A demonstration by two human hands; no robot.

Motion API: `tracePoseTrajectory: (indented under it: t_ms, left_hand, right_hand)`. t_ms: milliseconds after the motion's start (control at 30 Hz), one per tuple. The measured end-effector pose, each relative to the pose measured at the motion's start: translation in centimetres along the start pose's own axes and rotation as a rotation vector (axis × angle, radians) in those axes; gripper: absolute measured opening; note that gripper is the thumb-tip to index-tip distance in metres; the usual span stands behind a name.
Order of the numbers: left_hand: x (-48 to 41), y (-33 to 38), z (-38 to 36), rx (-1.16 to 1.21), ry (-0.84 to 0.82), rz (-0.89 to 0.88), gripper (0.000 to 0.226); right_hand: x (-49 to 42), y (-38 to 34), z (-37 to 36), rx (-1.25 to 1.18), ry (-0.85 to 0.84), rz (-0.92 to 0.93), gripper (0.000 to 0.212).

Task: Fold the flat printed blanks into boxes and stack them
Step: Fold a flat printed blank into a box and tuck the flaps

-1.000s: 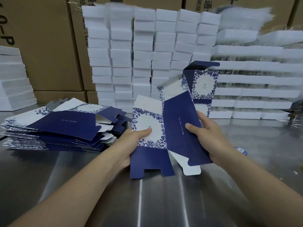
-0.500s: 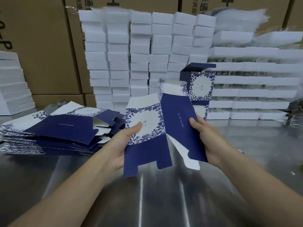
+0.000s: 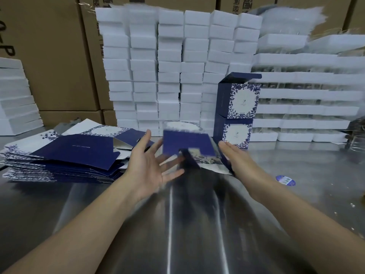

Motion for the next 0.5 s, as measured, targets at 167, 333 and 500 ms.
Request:
tracePoseTrajectory:
  t_ms: [167, 333, 500]
  left_hand:
    - [0.4, 0.4, -2.3, -0.360, -0.032, -0.153, 0.078]
    - [0.6, 0.6, -2.6, -0.825, 0.023, -0.478, 0.092]
    - [0.8, 2.4, -1.1, -0.906, 0.203, -0.525, 0.079]
  right_hand:
    - [0.9, -0.2, -3.3, -0.007, -0.271, 0.075, 0.081]
    - [0.8, -0.4, -2.3, 0.187, -0.119, 0.212, 0.065]
    - [0.4, -0.7, 0.3, 0.207, 0.090, 0.250, 0.062]
Point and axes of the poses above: each hand's wrist, its own x-axis away from the middle knuckle, its own z-axis out of the back of the hand, y = z × x, the point moved 9 cm from there along -x, towards the middle knuckle, and after that the axes turned 4 degrees about -y, right-handed, at the moved point
